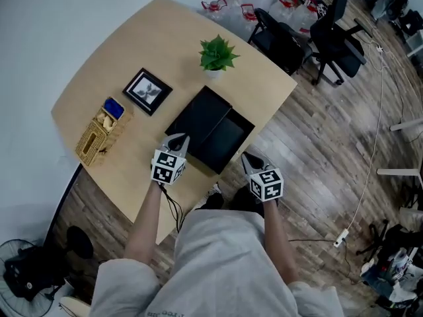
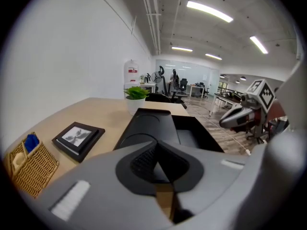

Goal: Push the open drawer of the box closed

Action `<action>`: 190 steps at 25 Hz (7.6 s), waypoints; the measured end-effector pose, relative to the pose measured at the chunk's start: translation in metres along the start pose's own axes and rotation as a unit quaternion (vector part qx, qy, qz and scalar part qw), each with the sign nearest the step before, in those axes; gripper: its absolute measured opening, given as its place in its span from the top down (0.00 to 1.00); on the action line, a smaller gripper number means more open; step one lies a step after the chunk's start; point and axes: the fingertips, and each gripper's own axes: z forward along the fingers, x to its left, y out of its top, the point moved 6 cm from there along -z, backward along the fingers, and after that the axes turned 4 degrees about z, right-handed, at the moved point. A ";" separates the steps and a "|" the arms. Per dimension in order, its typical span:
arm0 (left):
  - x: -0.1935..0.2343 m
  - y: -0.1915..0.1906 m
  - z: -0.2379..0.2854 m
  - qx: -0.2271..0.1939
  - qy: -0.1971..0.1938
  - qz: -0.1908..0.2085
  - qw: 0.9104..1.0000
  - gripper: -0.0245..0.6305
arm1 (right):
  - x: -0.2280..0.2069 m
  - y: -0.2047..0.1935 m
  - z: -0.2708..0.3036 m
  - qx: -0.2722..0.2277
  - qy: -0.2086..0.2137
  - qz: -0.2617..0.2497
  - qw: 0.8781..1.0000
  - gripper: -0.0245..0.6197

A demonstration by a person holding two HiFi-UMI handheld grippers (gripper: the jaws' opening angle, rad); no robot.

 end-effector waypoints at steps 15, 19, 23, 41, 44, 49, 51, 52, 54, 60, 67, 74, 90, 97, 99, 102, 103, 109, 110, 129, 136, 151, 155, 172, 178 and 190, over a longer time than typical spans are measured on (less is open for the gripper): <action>0.003 -0.013 0.021 0.066 -0.020 0.006 0.998 0.88 | -0.011 -0.007 0.021 -0.005 -0.024 0.039 0.999 0.97; 0.007 -0.013 0.021 0.071 -0.030 -0.008 0.997 0.88 | -0.016 -0.009 0.019 -0.005 -0.024 0.035 0.999 0.97; 0.005 -0.013 0.022 0.073 -0.029 -0.001 0.997 0.88 | -0.026 -0.016 0.017 0.007 -0.019 0.019 1.000 0.97; 0.007 -0.014 0.020 0.056 -0.033 -0.018 0.998 0.88 | -0.023 -0.038 0.041 0.118 0.075 -0.146 0.979 0.88; 0.008 -0.014 0.018 0.053 -0.029 -0.022 0.998 0.88 | -0.021 -0.037 0.046 0.128 0.078 -0.159 0.976 0.85; 0.008 -0.013 0.019 0.049 -0.028 -0.024 0.998 0.88 | -0.019 -0.034 0.052 0.131 0.078 -0.161 0.975 0.84; 0.008 -0.014 0.019 0.047 -0.028 -0.025 0.998 0.88 | -0.018 -0.036 0.055 0.140 0.078 -0.167 0.973 0.84; 0.008 -0.015 0.018 0.046 -0.027 -0.027 0.998 0.88 | -0.018 -0.037 0.057 0.145 0.076 -0.171 0.972 0.84; 0.008 -0.014 0.018 0.043 -0.026 -0.029 0.998 0.88 | -0.020 -0.041 0.059 0.151 0.069 -0.180 0.970 0.84; 0.008 -0.014 0.018 0.039 -0.028 -0.029 0.998 0.88 | -0.021 -0.042 0.062 0.149 0.058 -0.189 0.969 0.84; 0.008 -0.014 0.018 0.035 -0.028 -0.027 0.999 0.88 | -0.018 -0.045 0.059 0.148 0.056 -0.180 0.971 0.84; 0.008 -0.014 0.017 0.033 -0.028 -0.027 0.999 0.88 | -0.015 -0.040 0.059 0.143 0.058 -0.181 0.971 0.85; 0.008 -0.015 0.017 0.026 -0.029 -0.028 0.999 0.88 | -0.006 -0.028 0.062 0.136 0.060 -0.193 0.970 0.84; 0.008 -0.015 0.017 0.025 -0.029 -0.028 0.999 0.88 | -0.009 -0.029 0.066 0.143 0.057 -0.195 0.969 0.84; 0.008 -0.014 0.017 0.024 -0.029 -0.028 0.999 0.88 | -0.008 -0.028 0.066 0.144 0.057 -0.192 0.969 0.84; 0.007 -0.015 0.017 0.024 -0.029 -0.028 0.999 0.88 | -0.007 -0.027 0.069 0.140 0.055 -0.190 0.970 0.84; 0.007 -0.015 0.017 0.023 -0.029 -0.028 0.999 0.88 | -0.006 -0.027 0.070 0.139 0.055 -0.190 0.970 0.84; 0.008 -0.015 0.015 0.019 -0.026 -0.031 0.999 0.88 | -0.005 -0.027 0.075 0.135 0.058 -0.186 0.971 0.84; 0.008 -0.015 0.016 0.018 -0.026 -0.031 0.999 0.88 | -0.005 -0.026 0.075 0.135 0.057 -0.187 0.971 0.84; 0.008 -0.015 0.015 0.015 -0.028 -0.030 0.999 0.88 | 0.005 -0.012 0.084 0.124 0.054 -0.176 0.975 0.84; 0.008 -0.014 0.015 0.017 -0.029 -0.031 0.999 0.88 | 0.005 -0.009 0.092 0.122 0.061 -0.176 0.975 0.84; 0.007 -0.015 0.015 0.017 -0.030 -0.028 0.999 0.88 | 0.007 -0.010 0.100 0.132 0.067 -0.174 0.974 0.84; 0.007 -0.015 0.015 0.016 -0.030 -0.028 0.999 0.88 | 0.008 -0.009 0.102 0.131 0.068 -0.173 0.974 0.84; 0.007 -0.015 0.015 0.013 -0.031 -0.027 0.999 0.88 | 0.013 -0.003 0.108 0.137 0.075 -0.170 0.973 0.84; 0.006 -0.014 0.014 0.010 -0.032 -0.026 0.999 0.88 | 0.016 -0.001 0.111 0.138 0.076 -0.169 0.973 0.84; 0.006 -0.015 0.014 0.010 -0.035 -0.020 0.999 0.88 | 0.019 0.004 0.123 0.143 0.079 -0.168 0.972 0.85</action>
